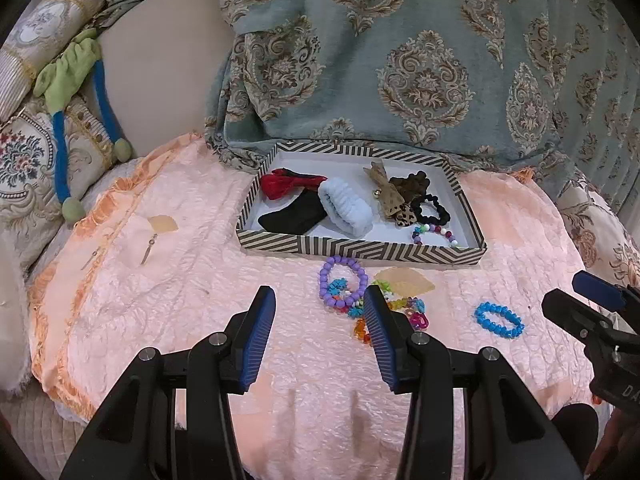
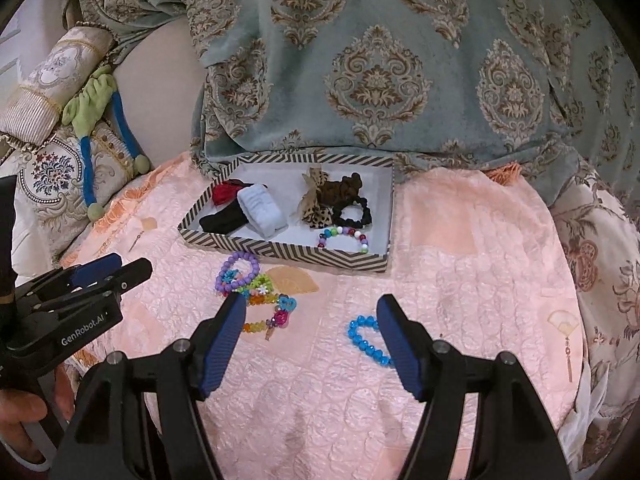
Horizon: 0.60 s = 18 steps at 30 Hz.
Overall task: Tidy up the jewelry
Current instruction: 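Move both tools back toward the bead bracelets beside the tray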
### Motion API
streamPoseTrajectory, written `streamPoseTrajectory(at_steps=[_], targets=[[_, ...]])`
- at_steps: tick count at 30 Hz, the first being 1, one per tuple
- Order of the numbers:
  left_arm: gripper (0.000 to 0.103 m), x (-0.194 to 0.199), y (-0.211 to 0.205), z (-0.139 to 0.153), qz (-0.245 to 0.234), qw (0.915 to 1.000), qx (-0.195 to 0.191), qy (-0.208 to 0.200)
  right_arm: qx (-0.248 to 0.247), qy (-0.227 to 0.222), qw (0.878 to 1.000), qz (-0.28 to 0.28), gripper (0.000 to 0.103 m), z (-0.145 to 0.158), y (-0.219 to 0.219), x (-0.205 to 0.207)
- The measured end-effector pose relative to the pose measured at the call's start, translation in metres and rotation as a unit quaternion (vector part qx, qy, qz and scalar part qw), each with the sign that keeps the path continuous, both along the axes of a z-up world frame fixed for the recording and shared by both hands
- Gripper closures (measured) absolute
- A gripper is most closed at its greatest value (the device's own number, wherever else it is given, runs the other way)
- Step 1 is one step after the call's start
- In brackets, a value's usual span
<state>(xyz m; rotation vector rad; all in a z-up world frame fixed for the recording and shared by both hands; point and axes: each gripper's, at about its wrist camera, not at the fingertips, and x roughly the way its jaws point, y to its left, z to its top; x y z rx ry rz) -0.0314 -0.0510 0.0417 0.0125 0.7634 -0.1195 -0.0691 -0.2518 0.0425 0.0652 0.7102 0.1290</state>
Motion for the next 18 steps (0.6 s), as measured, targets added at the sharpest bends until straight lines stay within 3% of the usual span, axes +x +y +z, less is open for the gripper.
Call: streamPoseTrajectory(at_steps=[11,18], targets=[[0.074,0.004,0.004,-0.007,-0.001,0.9999,-0.004,0.014,-0.001,0.004,1.000,0.000,0.031,-0.002,-0.003,0.000],[0.074,0.019,0.035,-0.017,0.005,0.9940,-0.087,0.067,-0.002,0.008,1.000,-0.013,0.031,-0.010,-0.019,0.000]])
